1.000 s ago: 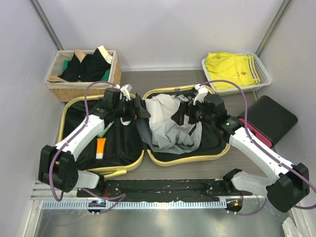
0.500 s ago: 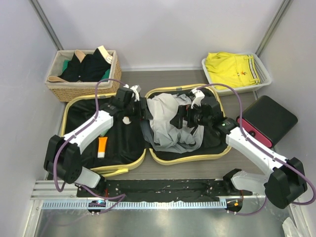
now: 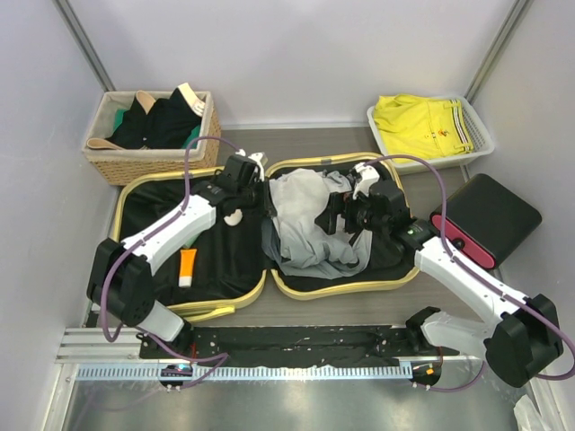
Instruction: Open, take out, and arrange the luggage
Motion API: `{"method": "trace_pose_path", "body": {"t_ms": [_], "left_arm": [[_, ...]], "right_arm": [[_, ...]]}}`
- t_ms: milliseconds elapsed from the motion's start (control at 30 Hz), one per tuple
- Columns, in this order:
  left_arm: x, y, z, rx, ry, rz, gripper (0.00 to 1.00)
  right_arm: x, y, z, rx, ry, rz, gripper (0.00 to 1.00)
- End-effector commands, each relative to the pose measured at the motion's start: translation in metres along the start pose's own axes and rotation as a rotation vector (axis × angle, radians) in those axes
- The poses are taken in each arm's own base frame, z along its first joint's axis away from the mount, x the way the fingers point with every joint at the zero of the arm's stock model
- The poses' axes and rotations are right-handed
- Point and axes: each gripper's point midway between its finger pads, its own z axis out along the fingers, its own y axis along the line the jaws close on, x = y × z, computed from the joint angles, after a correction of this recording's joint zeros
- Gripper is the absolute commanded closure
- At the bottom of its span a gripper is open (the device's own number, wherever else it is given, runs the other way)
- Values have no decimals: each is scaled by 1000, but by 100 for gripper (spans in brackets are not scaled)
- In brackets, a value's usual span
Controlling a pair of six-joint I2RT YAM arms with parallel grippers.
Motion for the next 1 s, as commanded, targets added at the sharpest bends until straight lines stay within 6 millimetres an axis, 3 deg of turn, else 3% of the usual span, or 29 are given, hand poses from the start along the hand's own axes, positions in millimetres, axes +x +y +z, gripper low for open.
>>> {"method": "trace_pose_path", "body": {"t_ms": [0, 67, 100, 333, 467, 733, 967], "left_arm": [[-34, -27, -28, 80, -128, 34, 84], [-38, -31, -38, 92, -152, 44, 91], [-40, -32, -42, 95, -166, 49, 100], [-53, -23, -68, 131, -225, 27, 100], [-61, 5, -78, 130, -239, -22, 100], [-51, 59, -70, 79, -194, -102, 100], [-38, 78, -55, 35, -137, -127, 100]], "right_arm": [[-22, -8, -3, 3, -66, 0, 0], [-26, -11, -4, -28, -60, 18, 0], [-29, -13, -5, -34, -63, 16, 0], [-46, -35, -11, -75, -97, 54, 0], [-50, -42, -12, -124, -118, 82, 0], [-25, -36, 6, -282, -59, 190, 0], [-2, -40, 20, -323, -12, 257, 0]]}}
